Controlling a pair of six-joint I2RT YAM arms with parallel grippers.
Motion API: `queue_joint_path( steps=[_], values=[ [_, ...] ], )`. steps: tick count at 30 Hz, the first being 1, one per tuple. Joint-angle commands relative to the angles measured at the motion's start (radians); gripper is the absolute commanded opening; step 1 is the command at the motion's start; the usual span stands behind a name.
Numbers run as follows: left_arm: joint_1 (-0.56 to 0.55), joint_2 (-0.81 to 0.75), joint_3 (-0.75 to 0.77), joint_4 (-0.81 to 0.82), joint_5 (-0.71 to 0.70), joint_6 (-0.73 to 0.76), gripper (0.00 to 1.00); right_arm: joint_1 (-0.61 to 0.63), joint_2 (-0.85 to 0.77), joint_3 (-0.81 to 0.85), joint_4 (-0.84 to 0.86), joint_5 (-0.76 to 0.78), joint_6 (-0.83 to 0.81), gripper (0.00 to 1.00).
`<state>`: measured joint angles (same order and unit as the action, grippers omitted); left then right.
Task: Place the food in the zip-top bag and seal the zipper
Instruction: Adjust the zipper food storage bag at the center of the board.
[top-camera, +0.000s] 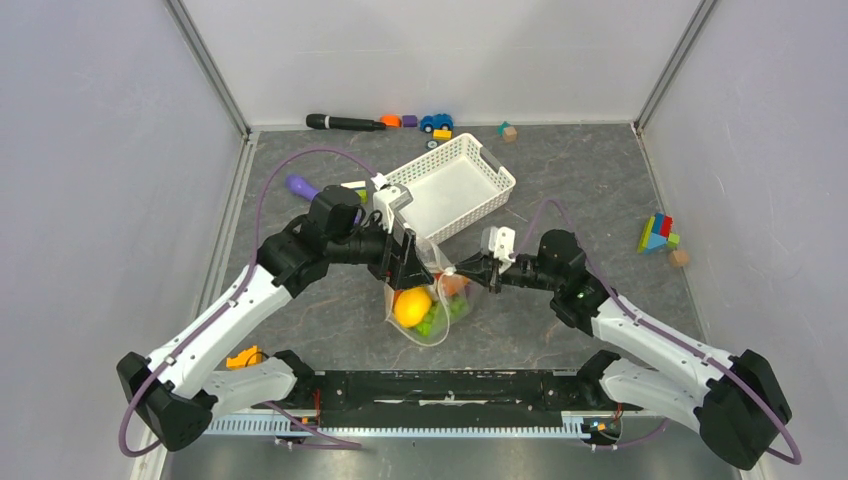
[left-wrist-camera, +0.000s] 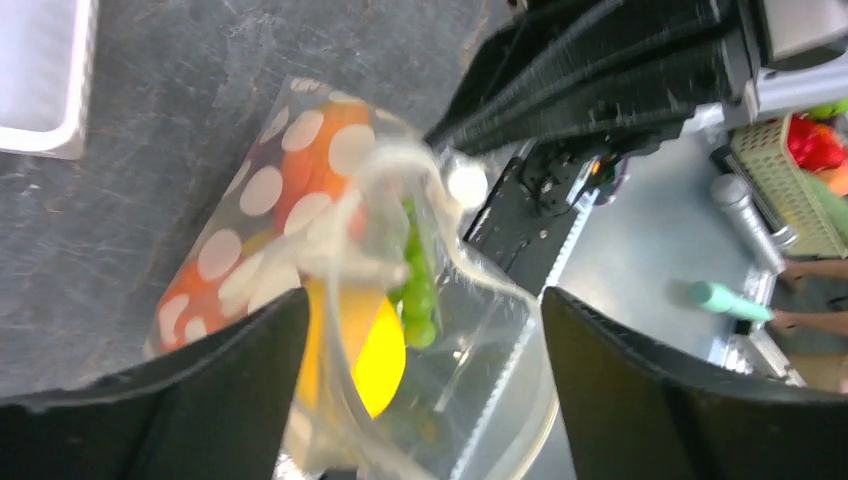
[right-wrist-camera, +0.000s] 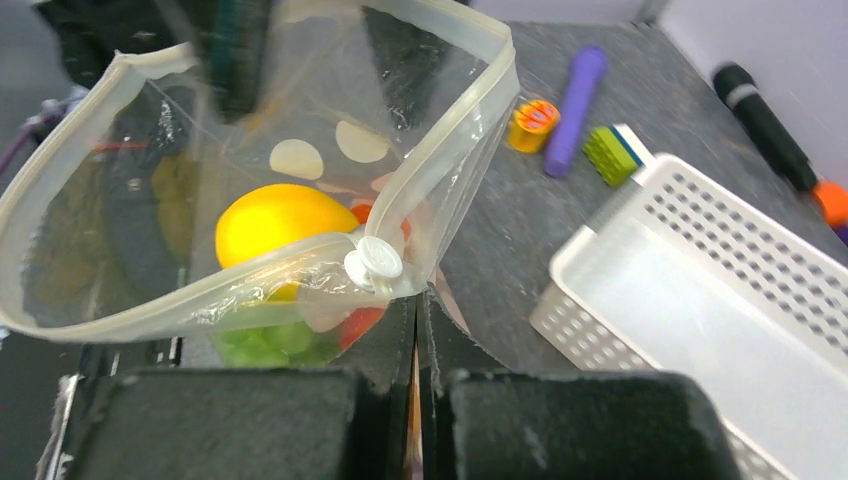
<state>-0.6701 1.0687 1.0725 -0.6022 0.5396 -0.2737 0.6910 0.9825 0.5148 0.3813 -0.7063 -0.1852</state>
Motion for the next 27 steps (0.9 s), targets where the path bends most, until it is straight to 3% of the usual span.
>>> queue_joint_path(
  steps=[1,6,12,16,20,23,25,27],
  values=[
    [-0.005,-0.043,0.061,0.029,-0.049,0.047,0.99,-0.023,-0.021,0.104,-0.124,0.184,0.053,0.0],
    [-0.006,-0.068,0.125,0.02,-0.165,0.074,1.0,-0.037,-0.031,0.214,-0.338,0.234,0.083,0.0],
    [-0.005,0.028,0.151,0.022,-0.209,0.107,1.0,-0.062,-0.038,0.254,-0.415,0.261,0.179,0.0],
    [-0.006,0.069,0.081,0.022,-0.154,0.074,1.0,-0.106,-0.039,0.248,-0.463,0.296,0.223,0.0],
    [-0.006,0.059,-0.032,0.071,-0.272,0.024,1.0,-0.132,-0.061,0.224,-0.451,0.254,0.223,0.0],
    [-0.006,0.117,-0.023,0.084,-0.346,-0.016,1.0,-0.14,-0.068,0.209,-0.452,0.216,0.217,0.0],
    [-0.006,0.168,-0.004,0.101,-0.367,-0.044,0.95,-0.146,-0.068,0.197,-0.452,0.191,0.217,0.0],
    [-0.006,0.231,0.018,0.094,-0.369,-0.058,0.78,-0.151,-0.071,0.188,-0.452,0.176,0.213,0.0]
  ],
)
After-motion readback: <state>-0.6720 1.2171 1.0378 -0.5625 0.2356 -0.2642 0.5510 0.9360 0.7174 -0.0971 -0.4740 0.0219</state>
